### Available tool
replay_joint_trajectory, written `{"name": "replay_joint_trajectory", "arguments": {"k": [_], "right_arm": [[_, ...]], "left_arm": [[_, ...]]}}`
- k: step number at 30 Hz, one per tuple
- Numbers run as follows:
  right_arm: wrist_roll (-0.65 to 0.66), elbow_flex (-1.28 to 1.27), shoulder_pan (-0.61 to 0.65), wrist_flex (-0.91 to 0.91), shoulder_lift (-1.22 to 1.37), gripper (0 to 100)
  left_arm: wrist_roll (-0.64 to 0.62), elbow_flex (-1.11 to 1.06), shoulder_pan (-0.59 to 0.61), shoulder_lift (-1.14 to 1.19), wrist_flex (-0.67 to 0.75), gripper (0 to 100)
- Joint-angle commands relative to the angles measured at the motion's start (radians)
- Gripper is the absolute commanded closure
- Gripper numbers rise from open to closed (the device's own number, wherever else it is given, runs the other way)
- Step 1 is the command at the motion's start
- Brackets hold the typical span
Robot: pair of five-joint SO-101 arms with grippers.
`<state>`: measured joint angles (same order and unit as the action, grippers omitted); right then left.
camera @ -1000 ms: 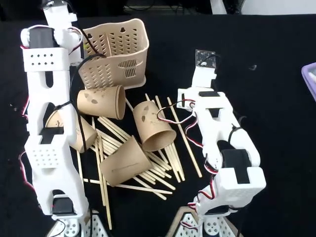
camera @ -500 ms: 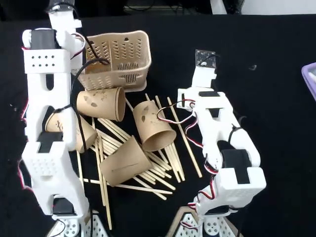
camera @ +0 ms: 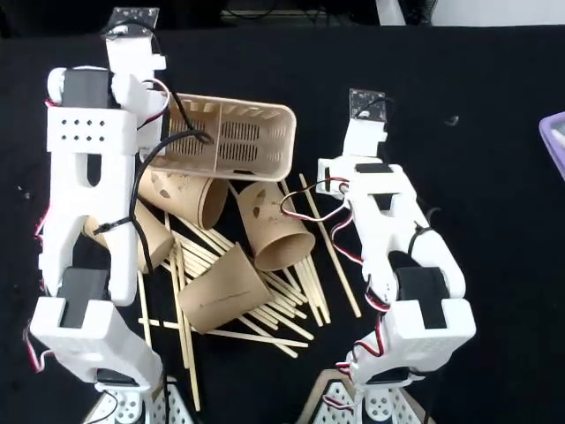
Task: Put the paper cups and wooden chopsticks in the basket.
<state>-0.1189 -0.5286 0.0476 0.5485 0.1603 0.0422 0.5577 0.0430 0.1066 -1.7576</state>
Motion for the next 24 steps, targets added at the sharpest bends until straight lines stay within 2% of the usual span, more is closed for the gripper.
{"name": "replay_joint_trajectory", "arguments": {"k": [1,6,11,18,24], "right_arm": [[-0.009,0.048,0.011,-0.009,-0.008,80.4],[-0.009,0.048,0.011,-0.009,-0.008,80.4],[-0.009,0.048,0.011,-0.009,-0.008,80.4],[-0.009,0.048,0.011,-0.009,-0.008,80.4],[-0.009,0.048,0.011,-0.009,-0.008,80.4]], "left_arm": [[-0.028,0.002,0.008,-0.064,0.000,97],[-0.078,0.002,0.012,-0.054,0.000,97],[-0.074,0.025,0.031,0.002,0.012,96],[-0.023,0.148,0.104,0.087,0.015,79],[-0.028,0.326,0.162,0.157,0.037,78]]}}
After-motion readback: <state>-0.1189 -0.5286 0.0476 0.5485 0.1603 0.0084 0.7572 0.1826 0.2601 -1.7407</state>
